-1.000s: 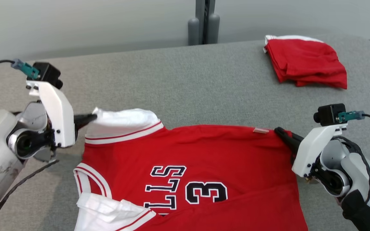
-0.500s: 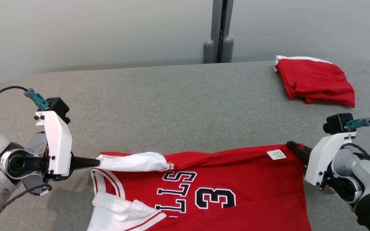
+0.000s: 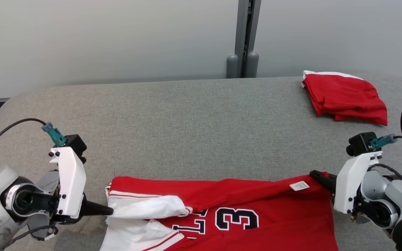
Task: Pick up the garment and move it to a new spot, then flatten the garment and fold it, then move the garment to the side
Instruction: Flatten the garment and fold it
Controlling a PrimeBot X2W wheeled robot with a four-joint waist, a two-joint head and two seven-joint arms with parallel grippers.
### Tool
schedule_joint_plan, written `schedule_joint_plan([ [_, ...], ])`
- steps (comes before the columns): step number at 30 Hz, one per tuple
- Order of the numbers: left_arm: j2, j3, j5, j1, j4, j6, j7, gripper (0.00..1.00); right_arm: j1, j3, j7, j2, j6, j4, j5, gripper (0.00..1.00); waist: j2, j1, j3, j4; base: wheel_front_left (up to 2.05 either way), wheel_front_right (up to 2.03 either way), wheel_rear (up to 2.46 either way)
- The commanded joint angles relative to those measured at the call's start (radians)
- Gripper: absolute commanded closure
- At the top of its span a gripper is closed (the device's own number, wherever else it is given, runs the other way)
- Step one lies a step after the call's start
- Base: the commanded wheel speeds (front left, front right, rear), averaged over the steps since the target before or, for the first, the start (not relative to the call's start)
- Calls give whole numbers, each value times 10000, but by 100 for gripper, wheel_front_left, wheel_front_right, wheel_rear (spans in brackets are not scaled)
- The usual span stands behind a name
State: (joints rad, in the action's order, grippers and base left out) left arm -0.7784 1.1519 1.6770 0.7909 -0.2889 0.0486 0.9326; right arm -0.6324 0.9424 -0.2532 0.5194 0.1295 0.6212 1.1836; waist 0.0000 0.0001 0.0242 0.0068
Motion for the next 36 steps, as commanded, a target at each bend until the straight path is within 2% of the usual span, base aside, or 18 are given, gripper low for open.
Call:
schedule_joint_plan([
  [1, -102, 3, 61, -52, 61, -71, 38, 100, -132, 92, -141, 122, 25, -157, 149, 100, 0, -1, -18, -14, 0, 0, 0],
  [12, -409, 76, 263, -335, 581, -377, 316, 100, -607, 1407, -1520, 949, 25, -1070, 1019, 100, 0, -1, -171, -47, 0, 0, 0],
  [24, -476, 181, 368, -519, 851, -619, 586, 100, -955, 2436, -2601, 1245, 25, -1160, 1793, 100, 0, -1, -136, 0, 0, 0, 0],
  [36, -434, 257, 542, -763, 989, -776, 790, 100, -1047, 2942, -2530, 1193, 24, -755, 1792, 100, 0, -1, -168, -69, 0, 0, 0],
])
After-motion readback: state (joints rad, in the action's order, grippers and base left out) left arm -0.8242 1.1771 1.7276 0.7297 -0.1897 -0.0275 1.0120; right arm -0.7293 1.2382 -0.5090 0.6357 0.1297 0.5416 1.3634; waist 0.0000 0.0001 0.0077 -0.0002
